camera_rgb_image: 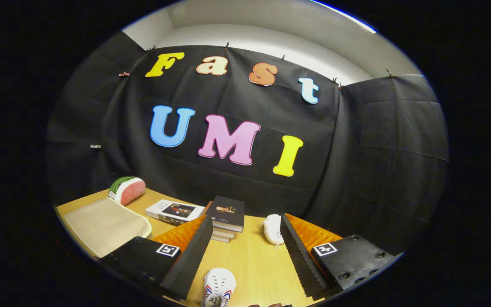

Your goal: Open the storage box then place both shoes into the box .Put the left shoe in first, then the right shoe, with the right side of both shoes facing outward in a uniform manner.

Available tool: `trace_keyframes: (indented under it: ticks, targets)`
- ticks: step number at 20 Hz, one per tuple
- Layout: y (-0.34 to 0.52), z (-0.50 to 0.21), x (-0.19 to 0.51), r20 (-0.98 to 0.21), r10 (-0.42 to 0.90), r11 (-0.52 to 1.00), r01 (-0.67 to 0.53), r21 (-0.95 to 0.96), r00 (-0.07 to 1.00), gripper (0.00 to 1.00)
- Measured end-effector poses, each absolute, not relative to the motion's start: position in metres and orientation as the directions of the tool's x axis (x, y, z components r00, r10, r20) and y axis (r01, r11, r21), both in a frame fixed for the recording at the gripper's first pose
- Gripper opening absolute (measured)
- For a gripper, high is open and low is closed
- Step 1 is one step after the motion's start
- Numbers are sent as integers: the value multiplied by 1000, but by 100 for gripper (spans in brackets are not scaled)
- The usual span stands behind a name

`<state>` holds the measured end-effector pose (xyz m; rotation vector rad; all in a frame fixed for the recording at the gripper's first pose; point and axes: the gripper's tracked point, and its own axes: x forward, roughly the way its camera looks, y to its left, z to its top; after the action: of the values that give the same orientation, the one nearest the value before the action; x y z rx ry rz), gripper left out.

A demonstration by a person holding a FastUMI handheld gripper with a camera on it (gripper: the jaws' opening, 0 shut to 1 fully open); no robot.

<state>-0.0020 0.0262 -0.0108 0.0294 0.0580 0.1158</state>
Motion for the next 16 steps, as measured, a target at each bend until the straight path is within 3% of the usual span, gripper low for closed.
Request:
trace_keyframes:
  ticks: [8, 16]
  targets:
    - [102, -28, -13, -131, 440, 885, -404, 232, 888, 97]
    - [188, -71, -44, -221, 765, 604, -554, 573, 605, 98]
